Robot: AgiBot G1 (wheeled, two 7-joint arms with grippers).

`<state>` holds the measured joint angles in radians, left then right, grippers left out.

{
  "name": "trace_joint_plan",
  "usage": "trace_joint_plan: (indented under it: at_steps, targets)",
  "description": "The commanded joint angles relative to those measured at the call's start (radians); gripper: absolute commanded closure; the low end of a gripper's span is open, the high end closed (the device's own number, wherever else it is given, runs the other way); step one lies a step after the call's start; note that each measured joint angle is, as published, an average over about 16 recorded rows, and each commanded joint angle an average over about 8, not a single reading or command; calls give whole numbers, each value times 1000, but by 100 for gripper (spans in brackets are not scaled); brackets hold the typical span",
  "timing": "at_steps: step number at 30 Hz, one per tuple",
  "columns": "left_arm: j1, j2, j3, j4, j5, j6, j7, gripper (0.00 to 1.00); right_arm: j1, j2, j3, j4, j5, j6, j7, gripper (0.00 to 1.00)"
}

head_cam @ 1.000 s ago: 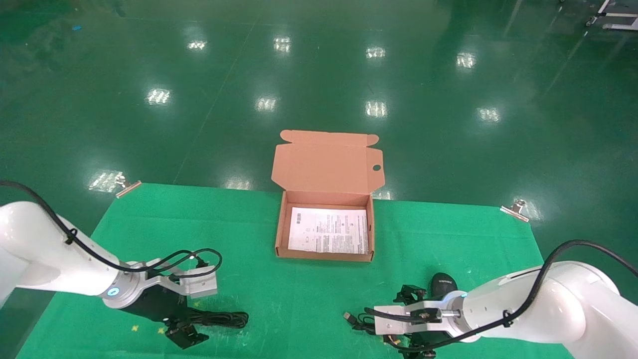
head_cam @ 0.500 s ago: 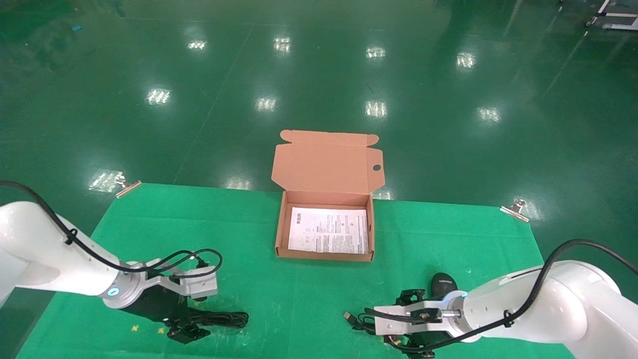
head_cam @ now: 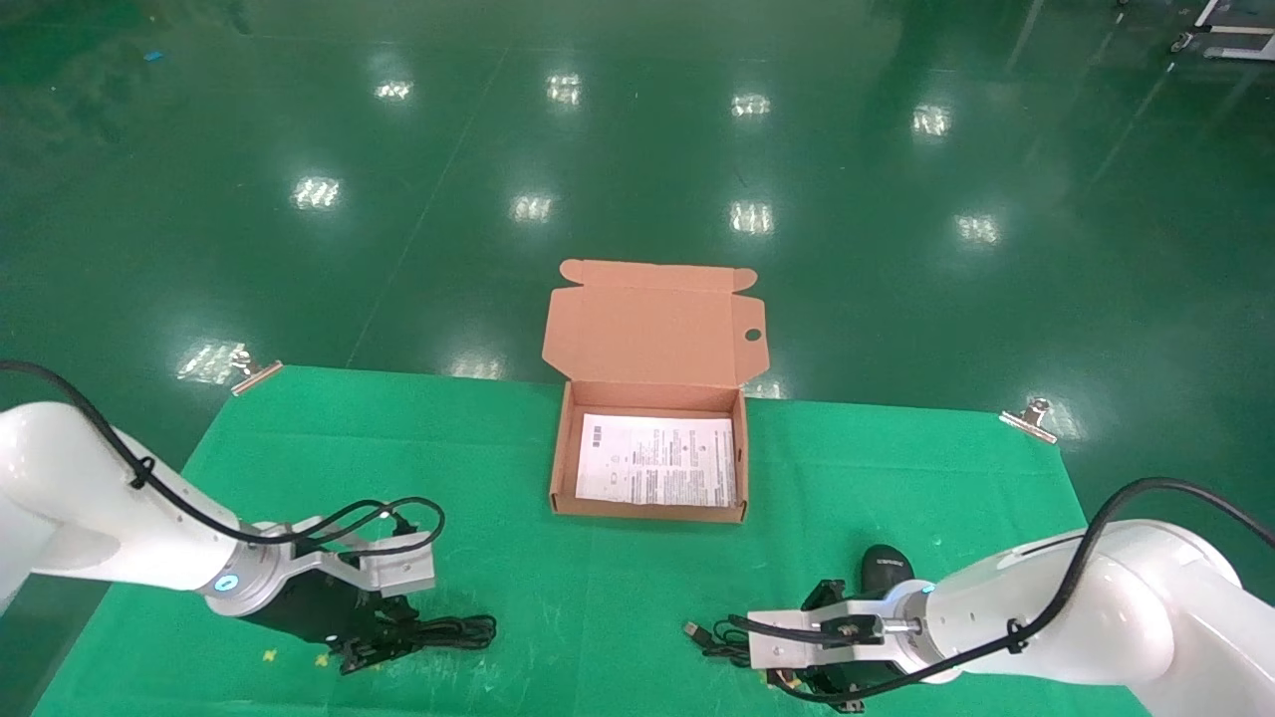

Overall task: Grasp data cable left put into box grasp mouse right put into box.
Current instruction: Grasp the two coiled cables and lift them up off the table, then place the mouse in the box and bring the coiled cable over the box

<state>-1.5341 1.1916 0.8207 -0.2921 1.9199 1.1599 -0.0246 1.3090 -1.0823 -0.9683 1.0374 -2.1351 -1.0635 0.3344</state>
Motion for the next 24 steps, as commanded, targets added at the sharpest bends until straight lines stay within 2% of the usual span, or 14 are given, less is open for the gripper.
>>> trace_joint_plan:
  at_steps: [1,15,19,24]
  targets:
    - [0,0,0,0,0,0,0,100,0,0,0,0,0,0,0,100]
    - [-8,-16,-3,-14,-3,9,11,100,10,14,7,15,6,-9,8,100]
    - [-19,-53,-6,-55,-6,22,38,100,32,63,29,81,18,-35,42,100]
    - [-32,-115,-17,-148,-13,30,51,100,64,156,73,215,15,-66,133,100]
